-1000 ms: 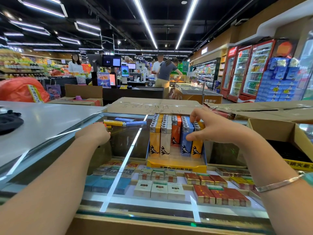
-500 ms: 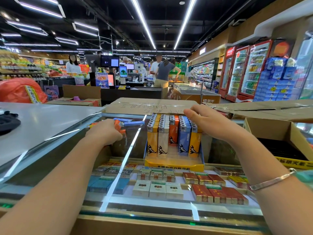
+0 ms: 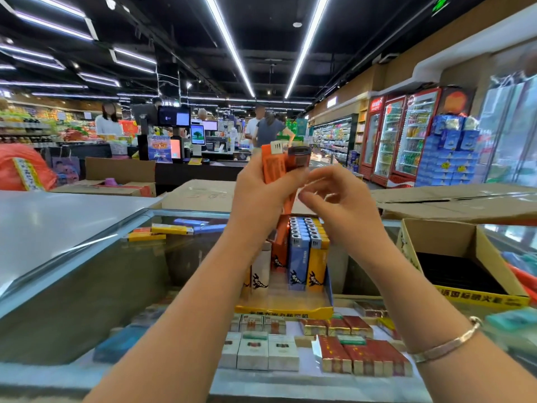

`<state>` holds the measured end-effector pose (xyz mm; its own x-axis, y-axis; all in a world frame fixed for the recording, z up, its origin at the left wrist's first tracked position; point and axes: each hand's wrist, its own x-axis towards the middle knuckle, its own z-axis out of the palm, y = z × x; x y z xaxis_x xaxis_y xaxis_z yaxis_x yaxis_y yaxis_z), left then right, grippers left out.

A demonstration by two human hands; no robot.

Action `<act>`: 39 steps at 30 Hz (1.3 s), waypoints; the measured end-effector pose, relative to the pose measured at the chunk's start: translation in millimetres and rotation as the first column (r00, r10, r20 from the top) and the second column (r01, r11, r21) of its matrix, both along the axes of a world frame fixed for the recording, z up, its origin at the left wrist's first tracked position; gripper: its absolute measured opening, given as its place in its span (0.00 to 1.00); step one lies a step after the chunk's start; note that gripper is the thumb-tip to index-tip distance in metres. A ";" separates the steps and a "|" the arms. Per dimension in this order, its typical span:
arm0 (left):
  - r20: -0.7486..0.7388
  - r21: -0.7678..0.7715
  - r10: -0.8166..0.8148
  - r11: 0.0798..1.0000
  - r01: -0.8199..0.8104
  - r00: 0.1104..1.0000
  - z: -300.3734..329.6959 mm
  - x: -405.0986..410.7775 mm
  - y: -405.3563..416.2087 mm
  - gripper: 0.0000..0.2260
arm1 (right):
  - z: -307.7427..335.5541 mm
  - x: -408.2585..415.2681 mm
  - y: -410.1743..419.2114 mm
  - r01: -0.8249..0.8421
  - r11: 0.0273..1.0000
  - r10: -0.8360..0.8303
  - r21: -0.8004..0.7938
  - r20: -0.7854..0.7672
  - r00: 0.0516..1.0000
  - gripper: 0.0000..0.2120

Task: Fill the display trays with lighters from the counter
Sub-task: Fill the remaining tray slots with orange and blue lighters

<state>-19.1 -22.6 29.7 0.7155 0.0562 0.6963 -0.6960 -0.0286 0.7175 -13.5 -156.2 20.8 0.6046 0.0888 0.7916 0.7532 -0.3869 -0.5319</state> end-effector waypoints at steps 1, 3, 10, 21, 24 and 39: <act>-0.014 0.008 -0.031 0.999 0.031 0.999 -0.7 1.1 -1.1 0.10 | 1.9 -0.7 -1.5 0.000 0.999 0.000 0.052 0.014 1.000 0.10; -0.037 0.027 -0.098 0.995 0.099 0.995 -3.6 2.2 -0.9 0.07 | 4.3 -2.4 -3.2 -0.011 0.996 0.008 0.089 0.033 0.999 0.12; -0.040 0.073 -0.181 0.980 0.184 0.983 -7.2 2.7 0.0 0.04 | 2.7 -6.4 -2.8 -0.081 0.996 0.079 0.046 0.039 0.996 0.25; -0.135 -0.444 -0.285 0.874 0.200 0.949 -3.9 17.0 33.2 0.09 | 9.1 -9.2 -3.7 -0.258 0.918 0.343 0.300 -0.276 0.898 0.21; -0.149 -0.469 -0.311 0.858 0.210 0.939 -3.0 18.8 37.4 0.11 | 8.8 -8.8 -3.7 -0.251 0.923 0.339 0.294 -0.305 0.890 0.23; -0.275 -0.640 -0.282 0.767 0.043 0.919 -10.0 32.9 55.1 0.11 | 2.6 -5.6 0.3 -0.014 0.992 0.000 -0.127 -0.108 0.994 0.14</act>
